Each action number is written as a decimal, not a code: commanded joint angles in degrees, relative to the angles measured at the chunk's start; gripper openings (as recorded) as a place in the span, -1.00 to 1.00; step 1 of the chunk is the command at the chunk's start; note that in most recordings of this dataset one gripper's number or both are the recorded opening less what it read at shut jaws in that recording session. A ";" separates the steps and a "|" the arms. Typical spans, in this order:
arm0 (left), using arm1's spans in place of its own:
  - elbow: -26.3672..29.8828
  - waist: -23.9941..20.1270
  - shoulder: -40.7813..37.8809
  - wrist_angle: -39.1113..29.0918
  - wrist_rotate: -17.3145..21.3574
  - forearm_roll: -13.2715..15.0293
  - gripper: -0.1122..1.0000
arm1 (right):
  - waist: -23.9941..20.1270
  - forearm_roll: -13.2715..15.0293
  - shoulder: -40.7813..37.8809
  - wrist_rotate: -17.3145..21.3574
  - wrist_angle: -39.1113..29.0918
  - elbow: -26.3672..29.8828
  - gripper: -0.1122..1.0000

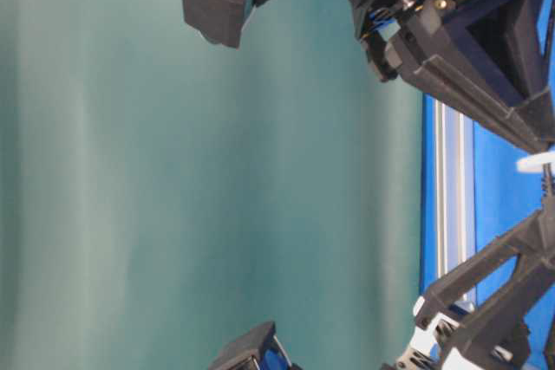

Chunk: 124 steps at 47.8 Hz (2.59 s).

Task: Insert the wire through the string loop located in the center.
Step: 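Close the left gripper on the plug and open the right gripper, then pull the cable leftward through the loop with the left gripper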

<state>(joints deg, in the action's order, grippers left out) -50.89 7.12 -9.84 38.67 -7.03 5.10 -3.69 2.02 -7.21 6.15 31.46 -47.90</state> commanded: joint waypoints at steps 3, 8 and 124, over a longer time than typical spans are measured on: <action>0.79 -0.09 0.70 0.26 -0.09 -0.09 0.28 | 0.00 0.09 0.79 0.00 0.35 0.53 -0.81; 0.62 -0.09 0.70 0.26 -0.09 -0.09 -0.29 | 0.00 0.00 0.79 0.00 0.35 0.44 -0.81; -28.04 3.16 29.79 -0.79 -0.18 -0.09 -0.66 | -0.09 -0.18 1.23 0.00 -1.49 0.35 0.93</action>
<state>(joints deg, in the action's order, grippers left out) -77.70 9.93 17.67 37.62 -7.21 5.10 -3.78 1.93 -7.21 6.06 29.79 -47.99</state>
